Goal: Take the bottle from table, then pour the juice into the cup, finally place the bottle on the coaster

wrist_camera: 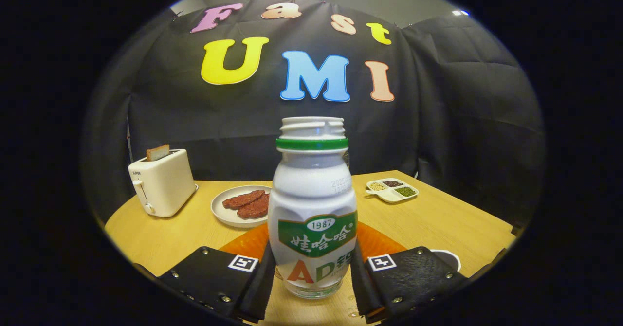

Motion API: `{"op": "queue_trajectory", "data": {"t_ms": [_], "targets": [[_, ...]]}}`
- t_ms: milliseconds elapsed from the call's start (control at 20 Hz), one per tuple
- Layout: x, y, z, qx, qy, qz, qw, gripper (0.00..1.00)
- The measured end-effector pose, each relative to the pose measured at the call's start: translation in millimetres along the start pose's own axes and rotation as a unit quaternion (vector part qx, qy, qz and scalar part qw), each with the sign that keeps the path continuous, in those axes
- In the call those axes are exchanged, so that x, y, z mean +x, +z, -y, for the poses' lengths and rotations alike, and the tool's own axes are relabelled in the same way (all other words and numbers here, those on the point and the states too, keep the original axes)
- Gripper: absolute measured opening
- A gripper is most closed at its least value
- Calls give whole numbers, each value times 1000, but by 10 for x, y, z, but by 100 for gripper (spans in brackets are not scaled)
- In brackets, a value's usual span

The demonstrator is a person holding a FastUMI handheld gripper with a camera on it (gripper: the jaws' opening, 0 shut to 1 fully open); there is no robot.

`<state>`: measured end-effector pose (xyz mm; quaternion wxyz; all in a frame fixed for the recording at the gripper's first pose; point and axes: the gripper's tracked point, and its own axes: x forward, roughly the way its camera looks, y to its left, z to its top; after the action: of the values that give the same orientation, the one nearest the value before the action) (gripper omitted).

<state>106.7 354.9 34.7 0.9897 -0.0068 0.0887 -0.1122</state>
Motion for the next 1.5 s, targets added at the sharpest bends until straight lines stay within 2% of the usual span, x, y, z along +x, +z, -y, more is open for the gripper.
{"op": "queue_trajectory", "data": {"t_ms": [550,900,1350,1500], "targets": [[323,-37,-149,-16,16,6,1000,67],[529,-181,-217,-6,29,-1,1000,67],[571,-220,-211,15,40,14,999,67],[553,-232,-228,4,42,20,999,68]]}}
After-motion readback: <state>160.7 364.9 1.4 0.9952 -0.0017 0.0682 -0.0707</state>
